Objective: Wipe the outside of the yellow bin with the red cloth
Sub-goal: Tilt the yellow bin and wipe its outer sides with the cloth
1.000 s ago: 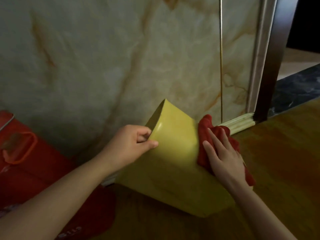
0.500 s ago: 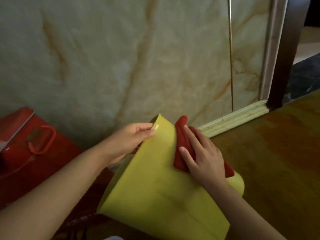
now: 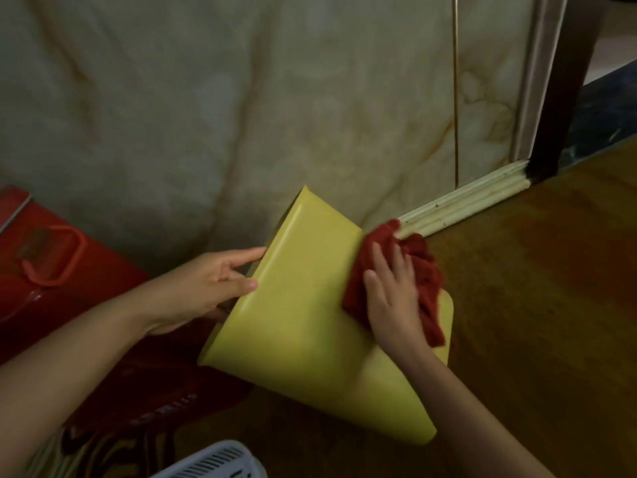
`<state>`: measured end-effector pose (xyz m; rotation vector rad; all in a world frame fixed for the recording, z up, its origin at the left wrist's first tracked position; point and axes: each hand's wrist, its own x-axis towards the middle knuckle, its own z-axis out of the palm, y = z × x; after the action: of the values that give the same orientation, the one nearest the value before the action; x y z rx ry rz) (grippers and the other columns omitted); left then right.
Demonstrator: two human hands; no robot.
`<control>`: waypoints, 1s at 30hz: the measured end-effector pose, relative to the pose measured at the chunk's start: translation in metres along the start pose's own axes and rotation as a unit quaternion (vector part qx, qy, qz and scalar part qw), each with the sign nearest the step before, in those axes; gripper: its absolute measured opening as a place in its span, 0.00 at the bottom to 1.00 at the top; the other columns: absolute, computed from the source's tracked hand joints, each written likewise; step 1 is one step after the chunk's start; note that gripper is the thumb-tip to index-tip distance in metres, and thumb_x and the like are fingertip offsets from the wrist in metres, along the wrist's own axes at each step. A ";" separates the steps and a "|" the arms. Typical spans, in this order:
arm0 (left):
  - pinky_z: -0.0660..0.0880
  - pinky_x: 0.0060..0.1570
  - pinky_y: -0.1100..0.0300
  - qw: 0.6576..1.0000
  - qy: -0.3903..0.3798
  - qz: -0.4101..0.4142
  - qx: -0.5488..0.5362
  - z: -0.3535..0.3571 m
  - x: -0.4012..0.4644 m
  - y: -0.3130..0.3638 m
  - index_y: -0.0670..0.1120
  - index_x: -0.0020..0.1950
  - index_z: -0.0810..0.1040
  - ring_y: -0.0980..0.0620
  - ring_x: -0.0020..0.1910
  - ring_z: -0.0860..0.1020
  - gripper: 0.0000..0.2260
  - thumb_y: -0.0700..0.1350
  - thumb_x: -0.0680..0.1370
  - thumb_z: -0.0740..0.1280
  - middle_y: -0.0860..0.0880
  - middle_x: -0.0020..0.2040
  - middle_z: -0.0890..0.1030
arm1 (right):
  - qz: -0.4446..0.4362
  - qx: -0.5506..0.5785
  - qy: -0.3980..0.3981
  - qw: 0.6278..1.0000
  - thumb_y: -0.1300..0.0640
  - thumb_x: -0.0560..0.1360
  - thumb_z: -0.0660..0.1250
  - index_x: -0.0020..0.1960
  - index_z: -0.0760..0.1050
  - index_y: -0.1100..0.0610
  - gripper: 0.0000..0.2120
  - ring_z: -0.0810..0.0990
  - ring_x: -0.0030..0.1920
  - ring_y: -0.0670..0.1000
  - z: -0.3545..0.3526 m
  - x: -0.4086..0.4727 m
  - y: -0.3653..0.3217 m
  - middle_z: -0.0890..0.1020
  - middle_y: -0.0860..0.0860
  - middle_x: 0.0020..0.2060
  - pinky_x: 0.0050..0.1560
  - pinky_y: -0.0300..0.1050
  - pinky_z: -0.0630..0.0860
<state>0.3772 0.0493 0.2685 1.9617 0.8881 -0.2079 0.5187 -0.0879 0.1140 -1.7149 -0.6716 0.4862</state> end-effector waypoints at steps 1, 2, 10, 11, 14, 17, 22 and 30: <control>0.77 0.32 0.62 1.000 -0.004 -0.002 -0.003 0.000 0.000 0.001 0.60 0.66 0.65 0.52 0.43 0.83 0.23 0.41 0.75 0.62 0.47 0.47 0.86 | -0.032 0.004 -0.023 0.999 0.46 0.79 0.49 0.73 0.53 0.42 0.22 0.41 0.75 0.47 0.004 0.004 -0.020 0.48 0.46 0.77 0.70 0.47 0.38; 0.78 0.33 0.61 1.000 -0.008 -0.003 -0.008 0.000 0.000 0.002 0.60 0.66 0.66 0.50 0.44 0.83 0.22 0.41 0.75 0.62 0.46 0.48 0.86 | -0.069 -0.010 -0.036 0.997 0.45 0.79 0.50 0.73 0.54 0.41 0.22 0.45 0.75 0.49 0.008 0.008 -0.038 0.52 0.47 0.76 0.70 0.48 0.40; 0.76 0.54 0.41 0.999 -0.024 0.007 -0.027 0.009 0.003 0.006 0.54 0.70 0.63 0.38 0.53 0.80 0.24 0.42 0.76 0.62 0.41 0.52 0.84 | -0.195 -0.172 0.018 0.965 0.35 0.75 0.44 0.73 0.38 0.37 0.29 0.36 0.75 0.49 0.028 0.003 -0.035 0.45 0.46 0.77 0.71 0.64 0.35; 0.76 0.54 0.41 0.999 -0.023 0.005 -0.022 0.008 0.004 0.006 0.54 0.70 0.63 0.38 0.53 0.80 0.24 0.42 0.75 0.63 0.41 0.52 0.84 | -0.193 -0.154 0.025 0.969 0.36 0.75 0.42 0.73 0.37 0.38 0.29 0.36 0.75 0.47 0.029 -0.001 -0.027 0.45 0.45 0.76 0.72 0.63 0.38; 0.80 0.40 0.54 1.000 -0.012 -0.010 -0.024 0.002 0.001 0.003 0.55 0.70 0.64 0.44 0.45 0.82 0.24 0.41 0.75 0.63 0.40 0.51 0.84 | -0.196 -0.128 0.023 0.972 0.39 0.77 0.43 0.74 0.43 0.40 0.26 0.42 0.75 0.45 0.028 -0.019 0.002 0.48 0.43 0.76 0.73 0.62 0.45; 0.78 0.34 0.60 1.000 0.008 -0.019 -0.020 -0.001 -0.001 -0.005 0.57 0.68 0.66 0.49 0.42 0.82 0.22 0.41 0.76 0.62 0.41 0.51 0.84 | -0.149 -0.202 0.031 0.968 0.33 0.73 0.47 0.72 0.46 0.33 0.28 0.37 0.75 0.50 0.020 -0.031 0.038 0.45 0.44 0.76 0.71 0.66 0.39; 0.77 0.39 0.64 1.000 -0.005 0.008 -0.002 -0.006 -0.015 -0.019 0.59 0.61 0.70 0.53 0.47 0.83 0.19 0.44 0.72 0.67 0.48 0.49 0.85 | -0.036 -0.185 0.070 0.980 0.30 0.70 0.45 0.70 0.39 0.30 0.30 0.37 0.75 0.48 0.013 -0.023 0.055 0.40 0.41 0.74 0.71 0.62 0.40; 0.66 0.28 0.75 0.965 0.076 0.083 0.236 0.007 -0.037 -0.028 0.55 0.60 0.68 0.67 0.23 0.72 0.19 0.39 0.73 0.66 0.61 0.24 0.80 | 0.137 -0.105 0.170 0.970 0.41 0.77 0.49 0.75 0.44 0.45 0.29 0.50 0.75 0.55 0.008 -0.036 0.071 0.49 0.50 0.77 0.73 0.58 0.50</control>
<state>0.3340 0.0333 0.2627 2.5118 0.8165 -0.1846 0.4998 -0.1174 0.0425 -2.0429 -0.2461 0.3054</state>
